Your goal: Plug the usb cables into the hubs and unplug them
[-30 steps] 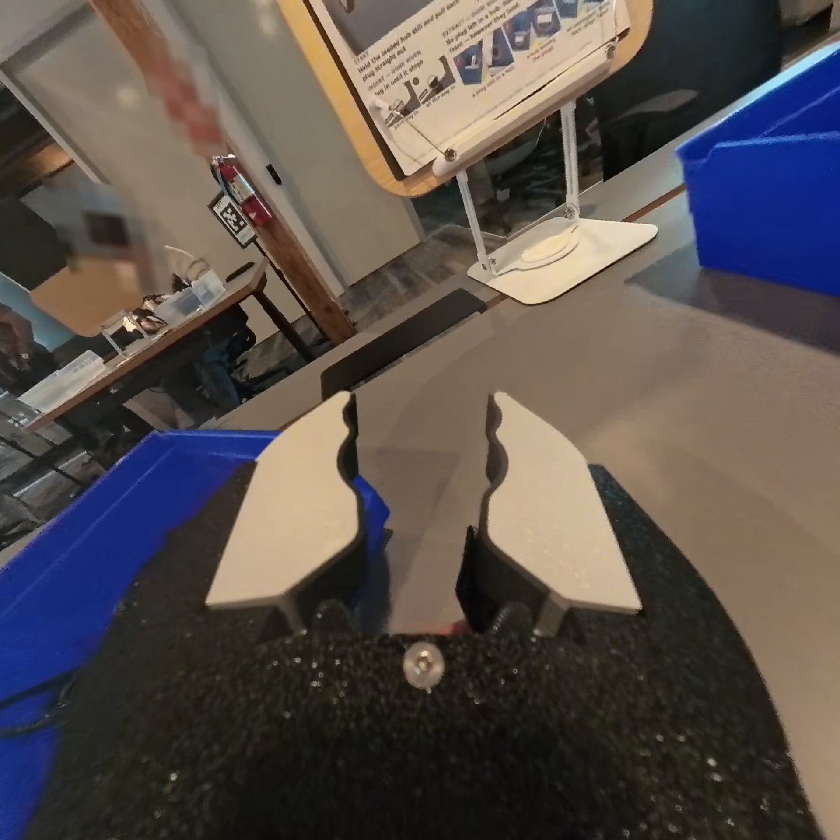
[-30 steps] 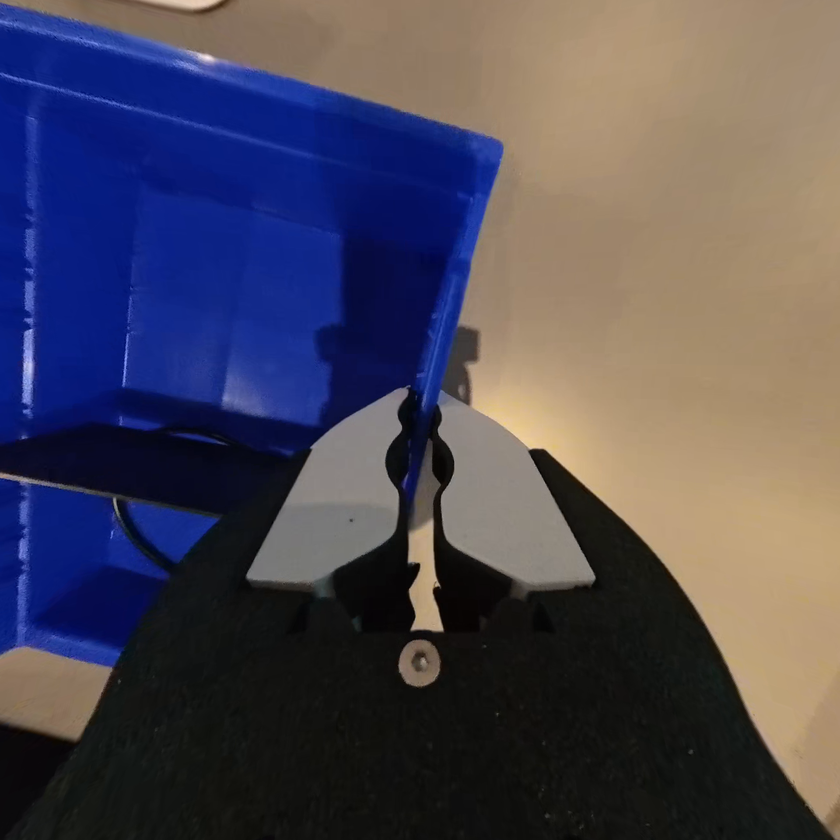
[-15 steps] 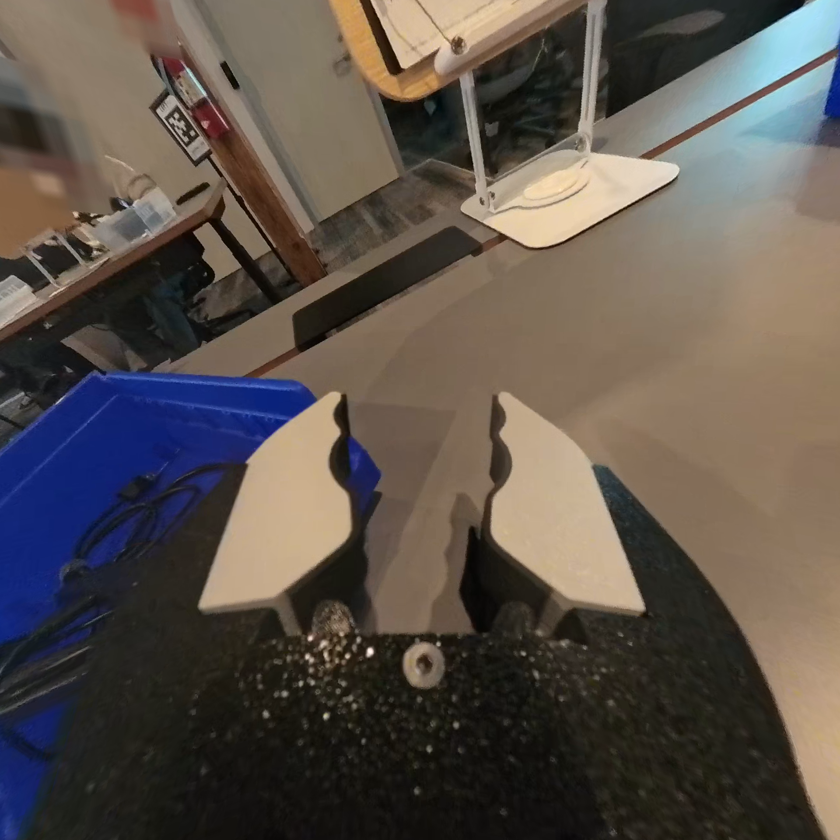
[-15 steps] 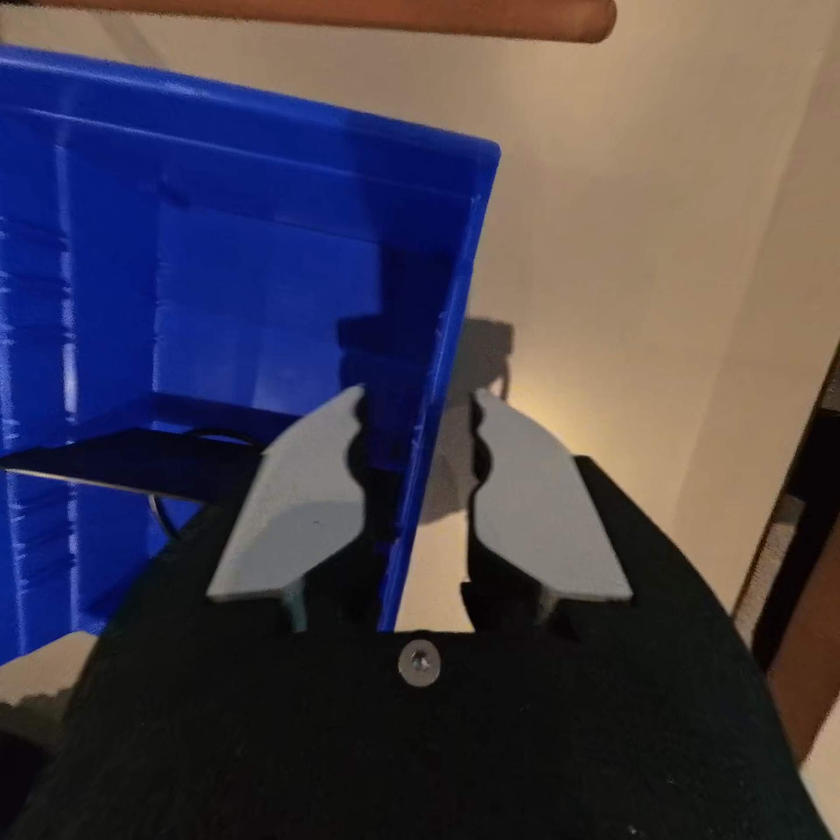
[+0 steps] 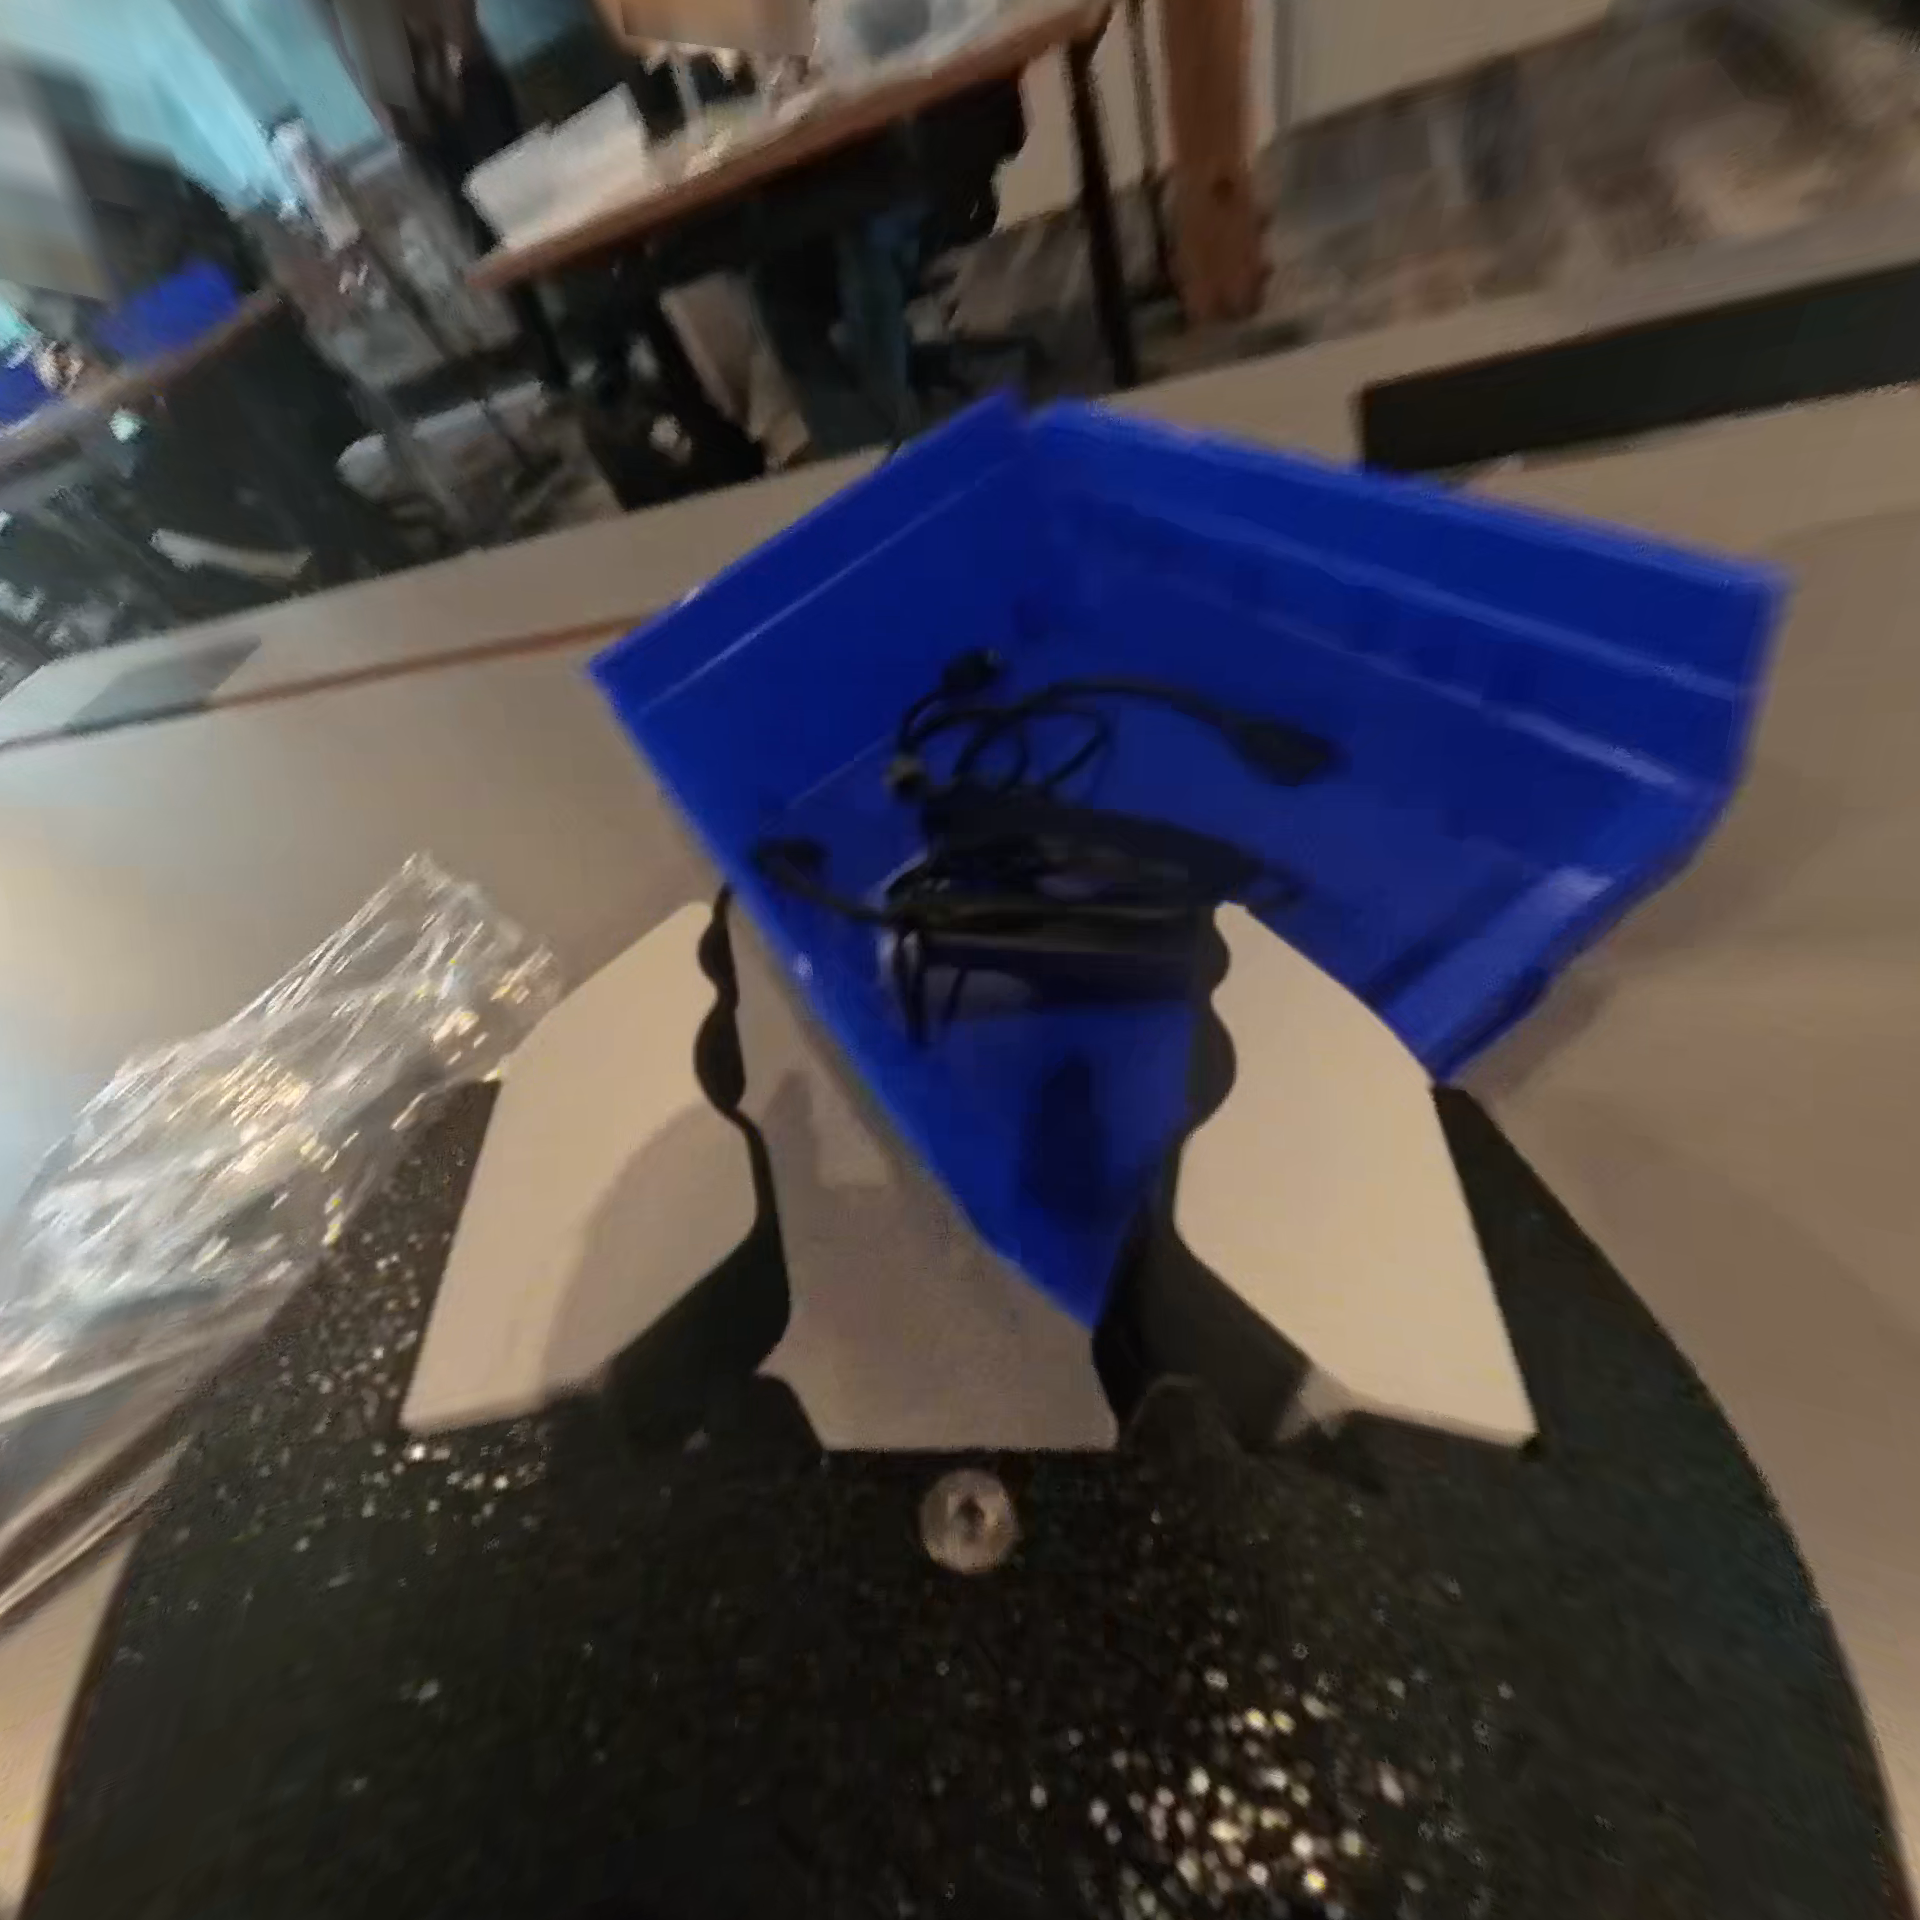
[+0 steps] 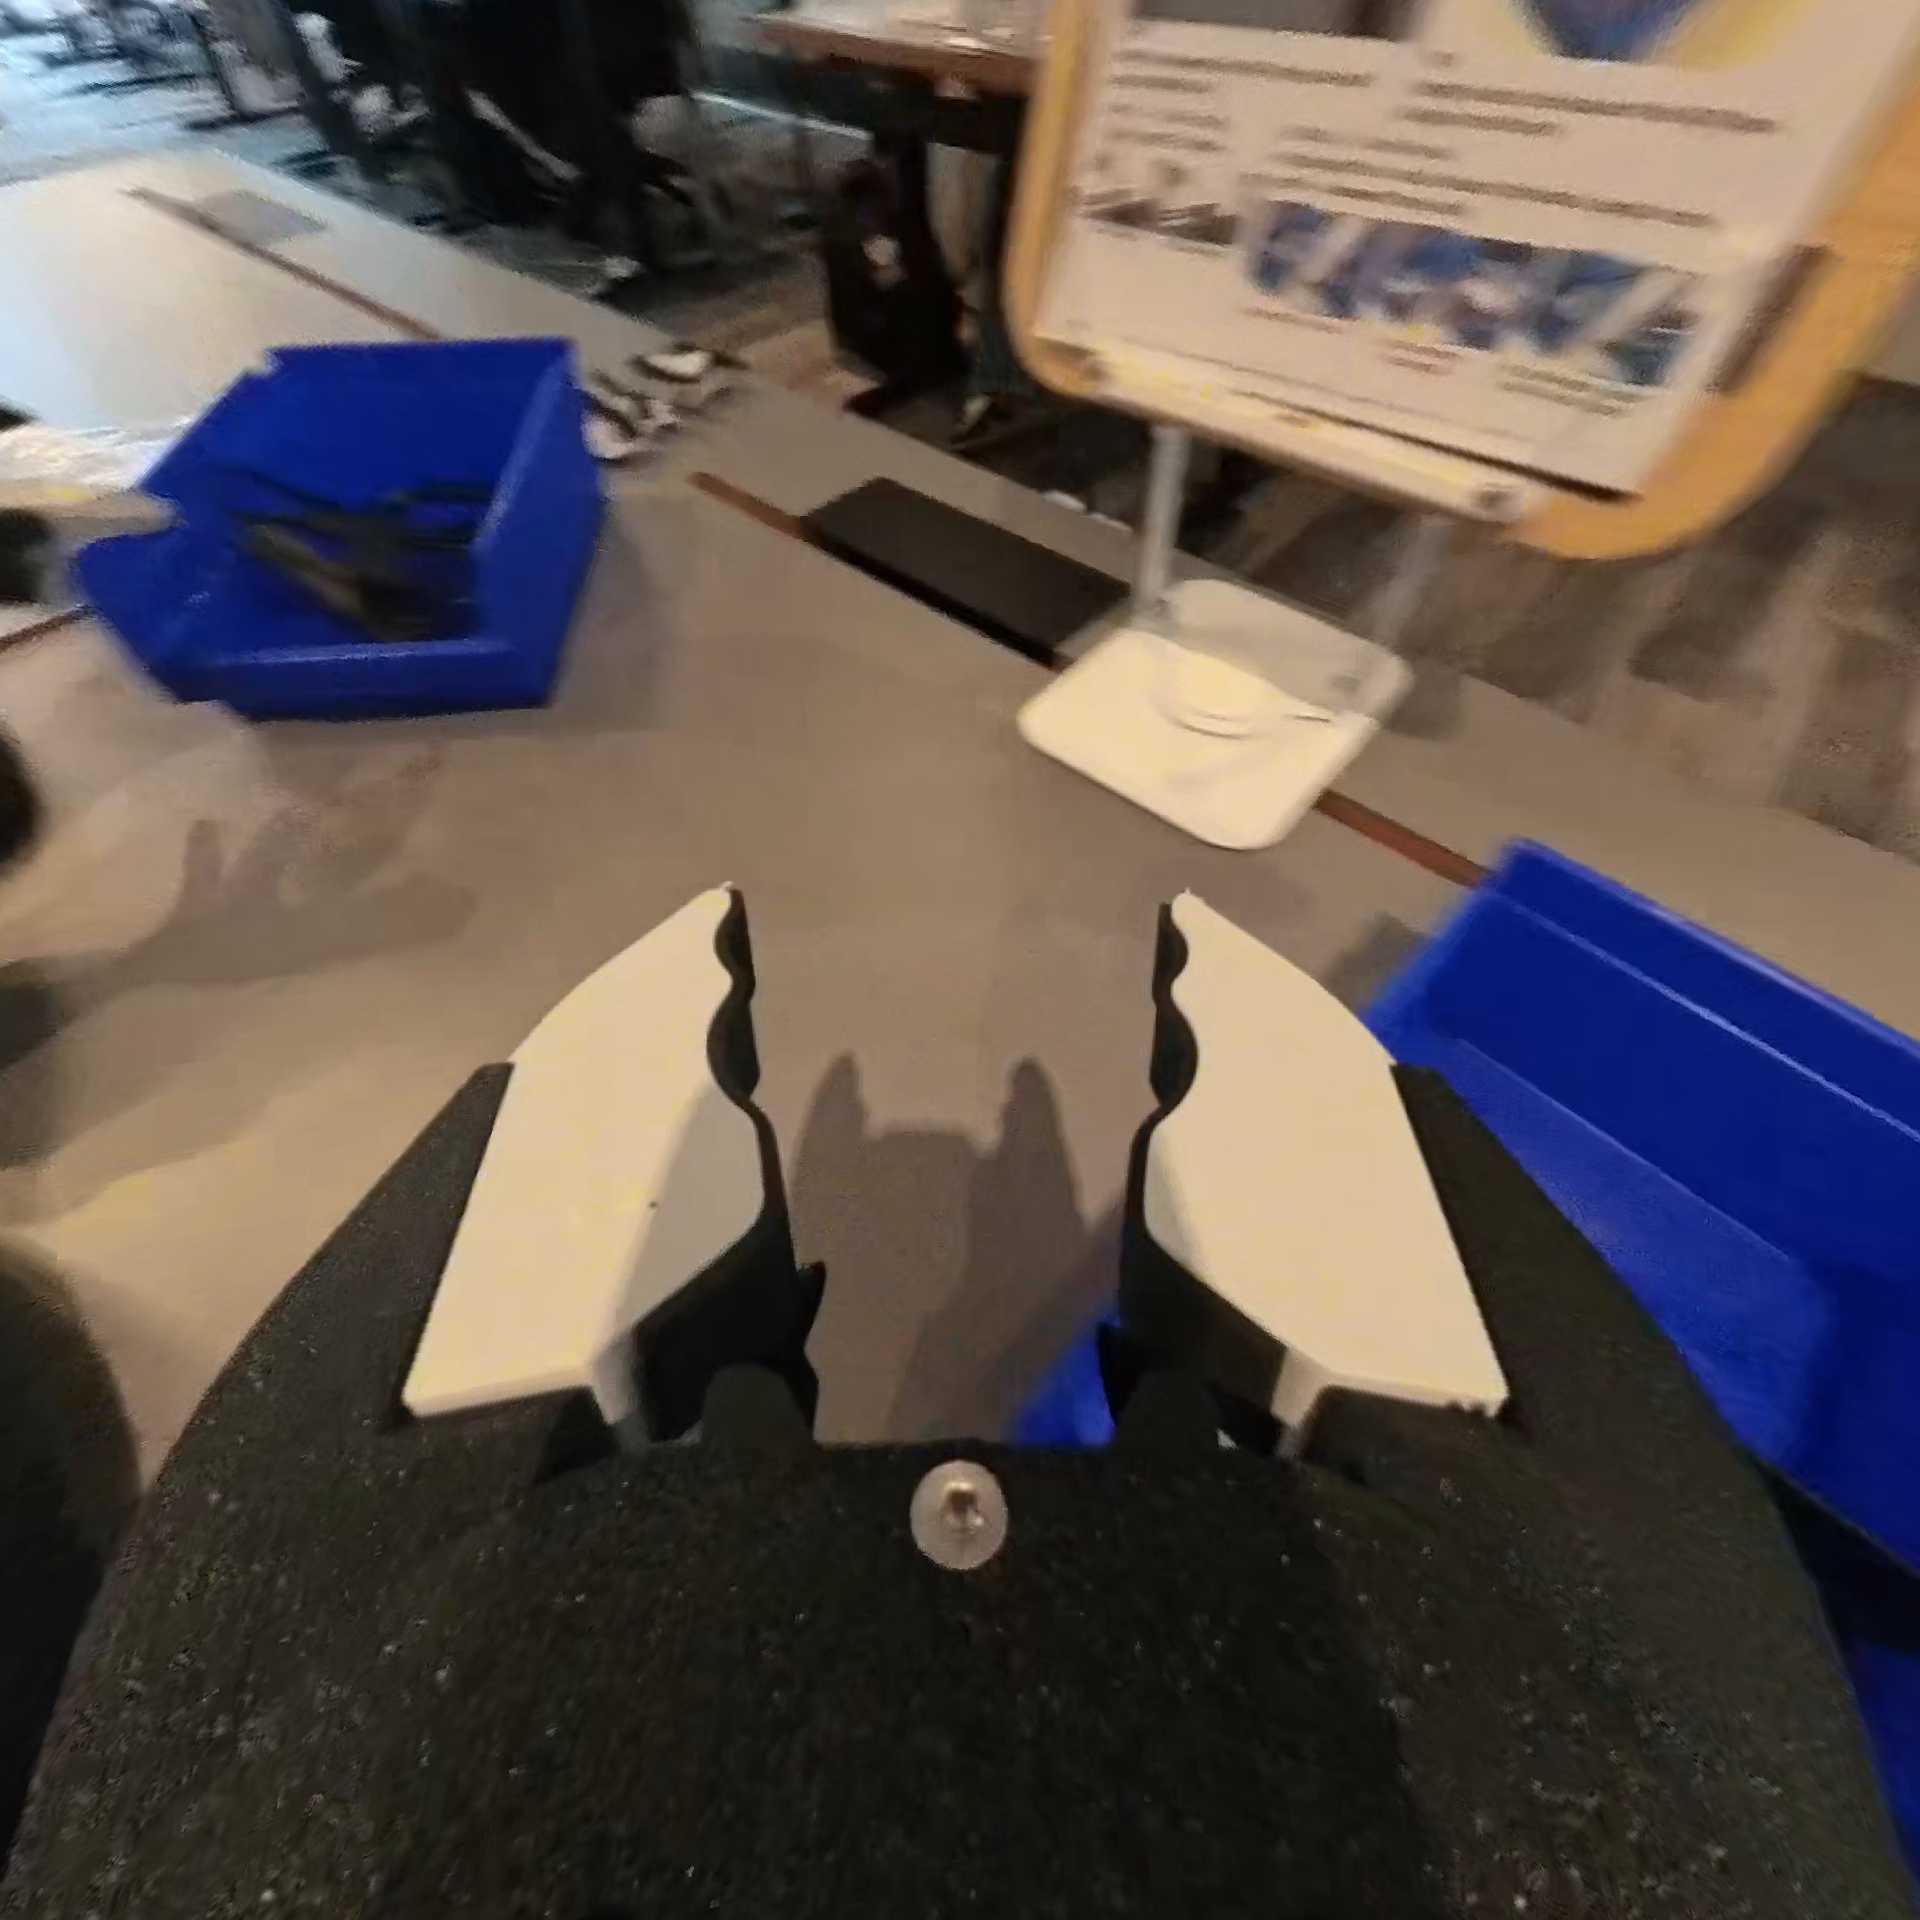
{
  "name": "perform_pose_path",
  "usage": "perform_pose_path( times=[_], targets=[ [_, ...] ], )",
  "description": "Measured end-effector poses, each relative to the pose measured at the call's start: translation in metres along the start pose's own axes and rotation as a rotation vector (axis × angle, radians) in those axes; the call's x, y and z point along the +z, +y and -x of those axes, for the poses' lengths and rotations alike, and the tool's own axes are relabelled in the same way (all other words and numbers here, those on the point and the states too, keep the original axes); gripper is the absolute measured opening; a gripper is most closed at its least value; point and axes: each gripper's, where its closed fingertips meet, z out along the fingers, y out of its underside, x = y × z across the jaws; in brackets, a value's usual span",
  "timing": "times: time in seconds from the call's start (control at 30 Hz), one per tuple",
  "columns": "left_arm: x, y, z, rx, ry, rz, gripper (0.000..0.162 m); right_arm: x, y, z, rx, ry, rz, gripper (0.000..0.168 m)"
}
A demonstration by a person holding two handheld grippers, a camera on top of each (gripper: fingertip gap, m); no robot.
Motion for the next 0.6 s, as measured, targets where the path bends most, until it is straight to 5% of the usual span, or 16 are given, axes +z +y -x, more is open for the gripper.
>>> perform_pose_path(
  times=[0.2, 0.3, 0.4, 0.6],
  targets=[
    [0.022, 0.053, 0.013, -0.05, -0.009, 0.257, 0.09, 0.066, 0.051, 0.103, -0.102, -0.118, 0.004, 0.074],
    [0.027, 0.074, 0.013, -0.053, -0.006, 0.389, 0.079, 0.092, 0.069, 0.124, -0.103, -0.113, -0.014, 0.073],
    [0.026, 0.091, -0.001, 0.021, 0.088, 0.503, 0.039, 0.101, 0.072, 0.129, -0.118, -0.061, -0.079, 0.062],
    [0.029, 0.096, 0.015, 0.059, 0.142, 0.513, 0.029, 0.088, 0.072, 0.121, -0.127, 0.026, -0.248, 0.03]
  ],
)
